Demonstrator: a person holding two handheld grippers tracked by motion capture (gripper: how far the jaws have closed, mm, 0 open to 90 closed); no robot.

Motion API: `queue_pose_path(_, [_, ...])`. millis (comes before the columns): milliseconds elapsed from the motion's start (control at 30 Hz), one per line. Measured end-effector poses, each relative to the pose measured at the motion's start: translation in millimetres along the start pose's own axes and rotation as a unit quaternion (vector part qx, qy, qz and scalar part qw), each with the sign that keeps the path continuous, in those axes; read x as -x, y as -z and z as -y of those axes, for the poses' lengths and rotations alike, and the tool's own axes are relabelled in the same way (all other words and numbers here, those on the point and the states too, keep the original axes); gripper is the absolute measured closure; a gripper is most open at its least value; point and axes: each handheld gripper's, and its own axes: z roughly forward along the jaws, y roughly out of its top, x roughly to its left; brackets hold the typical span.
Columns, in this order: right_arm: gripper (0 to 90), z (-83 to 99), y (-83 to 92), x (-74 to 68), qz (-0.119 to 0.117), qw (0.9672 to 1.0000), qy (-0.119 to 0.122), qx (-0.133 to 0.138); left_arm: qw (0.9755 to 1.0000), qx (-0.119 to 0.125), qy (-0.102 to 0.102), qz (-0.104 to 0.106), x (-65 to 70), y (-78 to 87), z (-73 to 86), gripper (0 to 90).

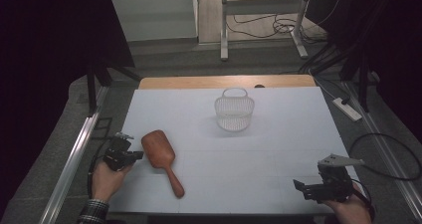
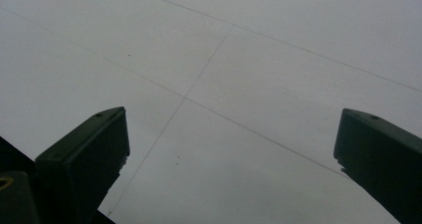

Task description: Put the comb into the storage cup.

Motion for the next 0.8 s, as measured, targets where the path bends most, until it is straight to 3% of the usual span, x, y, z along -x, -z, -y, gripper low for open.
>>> queue_pose_path(100, [1.0,-0.1,-0.5,0.0,0.002,1.0,-0.002,-0.003,0.9999,-0.016,0.004,-0.004,-2.0,-6.7,-3.5,88.8])
queue_pose_path(433, [0.9,-0.5,-1.9,0.2,0.003,1.0,-0.001,-0.008,0.9996,-0.025,0.01,-0.01,-6.8,-17.5,-16.0,88.9])
queue_pose_path(800, [1.0,-0.7,-2.7,0.2,0.004,0.9999,-0.002,-0.012,0.9993,-0.031,0.003,-0.02,-7.9,-27.1,-36.3,88.9])
